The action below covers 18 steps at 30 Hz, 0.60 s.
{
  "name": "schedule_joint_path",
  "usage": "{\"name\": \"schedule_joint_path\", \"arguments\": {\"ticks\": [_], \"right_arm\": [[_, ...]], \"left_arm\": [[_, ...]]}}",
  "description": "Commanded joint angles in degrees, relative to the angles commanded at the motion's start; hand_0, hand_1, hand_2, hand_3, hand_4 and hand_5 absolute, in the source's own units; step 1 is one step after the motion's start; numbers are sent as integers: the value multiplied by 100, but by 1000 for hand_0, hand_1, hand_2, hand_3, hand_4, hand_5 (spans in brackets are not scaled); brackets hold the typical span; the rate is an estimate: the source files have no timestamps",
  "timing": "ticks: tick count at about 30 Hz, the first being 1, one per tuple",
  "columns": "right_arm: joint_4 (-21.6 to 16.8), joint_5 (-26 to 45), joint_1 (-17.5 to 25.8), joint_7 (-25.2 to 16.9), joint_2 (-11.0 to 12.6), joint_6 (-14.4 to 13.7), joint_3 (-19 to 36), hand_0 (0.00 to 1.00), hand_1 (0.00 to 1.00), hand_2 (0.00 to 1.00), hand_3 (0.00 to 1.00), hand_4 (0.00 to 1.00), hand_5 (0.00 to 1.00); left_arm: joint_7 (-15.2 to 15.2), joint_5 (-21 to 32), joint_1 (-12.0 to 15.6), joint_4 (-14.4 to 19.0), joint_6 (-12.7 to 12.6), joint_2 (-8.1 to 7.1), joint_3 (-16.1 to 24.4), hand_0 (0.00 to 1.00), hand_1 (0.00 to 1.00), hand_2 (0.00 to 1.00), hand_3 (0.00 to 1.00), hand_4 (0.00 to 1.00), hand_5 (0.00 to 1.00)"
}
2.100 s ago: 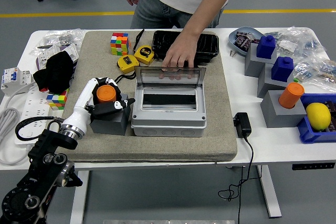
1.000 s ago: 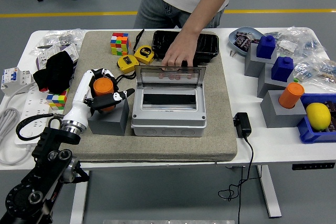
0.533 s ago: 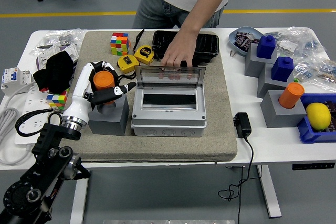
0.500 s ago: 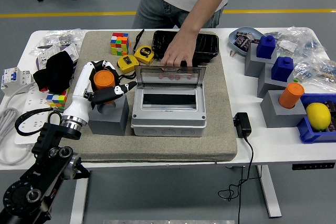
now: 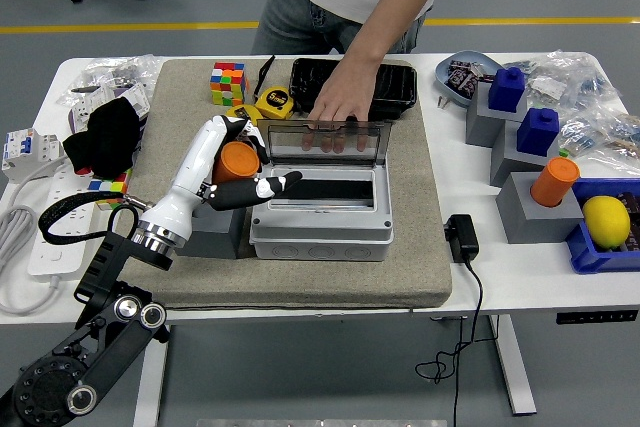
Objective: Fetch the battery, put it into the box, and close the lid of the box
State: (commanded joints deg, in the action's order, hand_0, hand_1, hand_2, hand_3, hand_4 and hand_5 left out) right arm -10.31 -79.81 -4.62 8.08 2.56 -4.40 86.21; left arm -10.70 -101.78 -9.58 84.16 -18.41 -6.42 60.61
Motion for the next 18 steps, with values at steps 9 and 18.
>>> {"name": "schedule_joint_path", "arguments": {"ticks": [9, 18], "right_arm": [[0, 5, -7, 2, 25, -9, -2, 720, 648, 665, 694, 998, 903], [0, -5, -2, 8, 28, -4, -13, 717, 648, 665, 695, 998, 907]], "left_arm": [[21, -828, -61, 10, -244, -72, -488, 57, 2, 2, 2, 910, 219], [109, -1538, -245, -15, -427, -125, -1053, 60, 2, 2, 2, 998, 87]]}}
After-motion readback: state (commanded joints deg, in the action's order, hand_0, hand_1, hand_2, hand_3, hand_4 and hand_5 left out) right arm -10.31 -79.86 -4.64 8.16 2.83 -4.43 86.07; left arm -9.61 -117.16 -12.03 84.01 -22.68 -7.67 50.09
